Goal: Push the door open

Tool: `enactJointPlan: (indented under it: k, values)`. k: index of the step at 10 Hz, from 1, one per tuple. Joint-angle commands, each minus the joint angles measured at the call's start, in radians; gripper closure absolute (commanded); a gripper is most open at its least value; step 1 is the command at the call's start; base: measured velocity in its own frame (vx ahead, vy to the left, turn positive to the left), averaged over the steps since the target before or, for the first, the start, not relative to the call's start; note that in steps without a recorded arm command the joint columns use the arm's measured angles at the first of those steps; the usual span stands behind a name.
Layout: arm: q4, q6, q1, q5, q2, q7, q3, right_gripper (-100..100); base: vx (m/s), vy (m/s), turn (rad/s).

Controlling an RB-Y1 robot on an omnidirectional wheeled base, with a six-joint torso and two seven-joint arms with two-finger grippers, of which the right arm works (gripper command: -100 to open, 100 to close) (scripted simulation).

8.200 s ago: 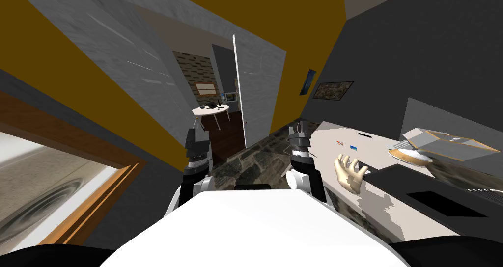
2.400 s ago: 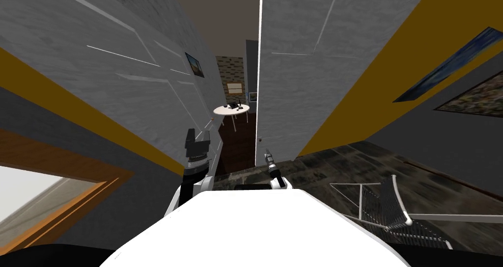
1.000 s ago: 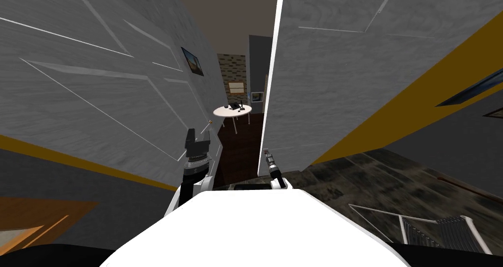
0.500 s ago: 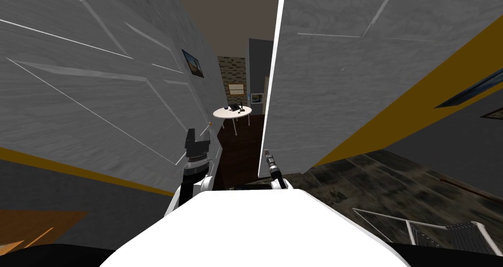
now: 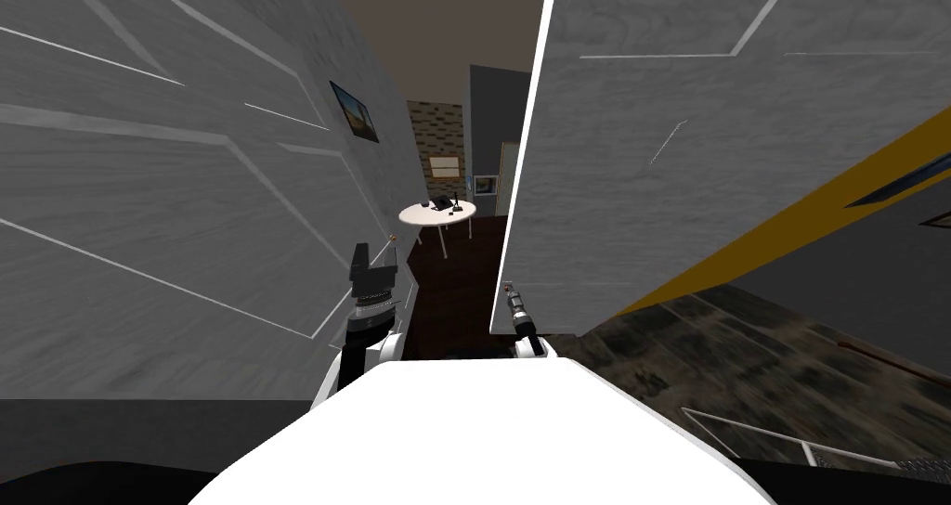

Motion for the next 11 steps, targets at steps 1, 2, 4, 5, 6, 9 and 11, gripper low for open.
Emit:
enactJointPlan:
  k: [1, 2, 4, 5, 6, 9, 11]
  values:
    - [-0.005, 0.002, -0.005, -0.014, -0.019, 0.005, -0.031, 100, 0.207, 0.089, -0.074]
    - [-0.005, 0.002, -0.005, -0.014, -0.019, 0.005, -0.031, 100, 0.133, 0.038, -0.002]
    - [0.000, 0.002, -0.009, -0.027, -0.024, 0.014, -0.059, 100, 0.153, 0.043, -0.108]
    - [0.002, 0.002, -0.011, -0.034, -0.026, 0.019, -0.073, 100, 0.148, 0.063, -0.063]
    - [-0.001, 0.002, -0.006, -0.032, -0.026, 0.012, -0.064, -100, -0.058, 0.084, -0.086]
    - [-0.010, 0.006, -0.001, -0.037, -0.020, 0.012, -0.066, -100, -0.193, 0.087, -0.042]
    - [-0.017, 0.009, 0.003, -0.040, -0.009, 0.012, -0.068, -100, -0.213, 0.099, -0.056]
